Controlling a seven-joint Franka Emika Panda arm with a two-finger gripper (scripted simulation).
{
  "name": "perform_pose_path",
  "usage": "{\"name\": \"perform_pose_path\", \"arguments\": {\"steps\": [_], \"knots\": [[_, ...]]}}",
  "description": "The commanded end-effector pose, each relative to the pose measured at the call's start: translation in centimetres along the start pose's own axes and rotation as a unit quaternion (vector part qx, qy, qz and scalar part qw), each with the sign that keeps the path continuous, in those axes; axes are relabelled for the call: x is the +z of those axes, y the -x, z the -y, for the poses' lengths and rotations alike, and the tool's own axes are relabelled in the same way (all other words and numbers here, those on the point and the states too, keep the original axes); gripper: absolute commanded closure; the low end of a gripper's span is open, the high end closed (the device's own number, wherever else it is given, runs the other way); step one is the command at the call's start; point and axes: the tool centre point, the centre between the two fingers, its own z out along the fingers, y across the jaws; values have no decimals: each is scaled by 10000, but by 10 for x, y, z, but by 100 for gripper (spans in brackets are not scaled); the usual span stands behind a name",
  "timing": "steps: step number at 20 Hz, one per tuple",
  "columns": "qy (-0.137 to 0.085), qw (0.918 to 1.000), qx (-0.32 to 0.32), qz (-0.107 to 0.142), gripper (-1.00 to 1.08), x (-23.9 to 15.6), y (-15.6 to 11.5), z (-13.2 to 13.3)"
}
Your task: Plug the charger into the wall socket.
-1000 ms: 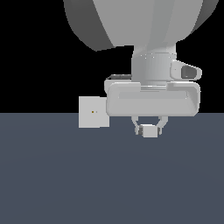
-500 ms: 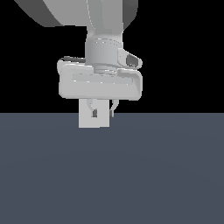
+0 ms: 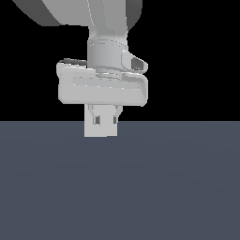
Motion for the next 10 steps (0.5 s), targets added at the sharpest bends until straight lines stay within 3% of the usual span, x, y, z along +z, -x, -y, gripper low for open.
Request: {"name": "perform_pose_path", "arguments": {"steps": [1, 10], "knots": [[0, 10000, -1, -1, 108, 0, -2, 0], [3, 10000, -1, -1, 108, 6, -27, 0]]}}
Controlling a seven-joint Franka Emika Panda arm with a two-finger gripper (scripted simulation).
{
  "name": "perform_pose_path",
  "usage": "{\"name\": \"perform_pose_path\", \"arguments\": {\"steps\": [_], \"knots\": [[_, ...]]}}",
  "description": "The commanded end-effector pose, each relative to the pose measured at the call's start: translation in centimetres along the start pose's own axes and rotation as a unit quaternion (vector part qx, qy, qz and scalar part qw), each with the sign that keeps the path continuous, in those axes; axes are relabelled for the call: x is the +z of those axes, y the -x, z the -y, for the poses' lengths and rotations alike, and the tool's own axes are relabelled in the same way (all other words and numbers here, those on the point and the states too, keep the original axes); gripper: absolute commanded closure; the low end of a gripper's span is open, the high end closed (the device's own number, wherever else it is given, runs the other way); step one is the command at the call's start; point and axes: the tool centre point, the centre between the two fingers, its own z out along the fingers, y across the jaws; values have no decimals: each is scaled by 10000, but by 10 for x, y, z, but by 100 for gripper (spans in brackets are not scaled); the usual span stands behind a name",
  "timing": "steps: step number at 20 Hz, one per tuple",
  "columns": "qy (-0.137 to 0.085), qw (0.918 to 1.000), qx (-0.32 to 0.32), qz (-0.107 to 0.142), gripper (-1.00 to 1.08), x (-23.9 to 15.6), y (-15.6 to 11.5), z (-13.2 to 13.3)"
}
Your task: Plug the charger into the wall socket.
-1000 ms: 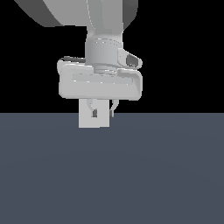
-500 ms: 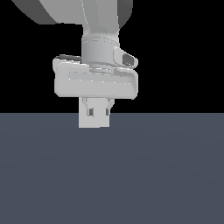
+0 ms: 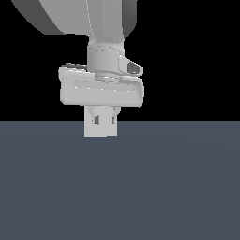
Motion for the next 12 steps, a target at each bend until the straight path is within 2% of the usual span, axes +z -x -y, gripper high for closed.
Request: {"name": "perform_pose_path", "arguments": {"steps": [1, 6, 12], "knots": [[1, 10000, -1, -2, 108, 2, -10, 0], [1, 10000, -1, -2, 108, 5, -23, 0], [-2, 10000, 0, -2, 108, 6, -28, 0]]}}
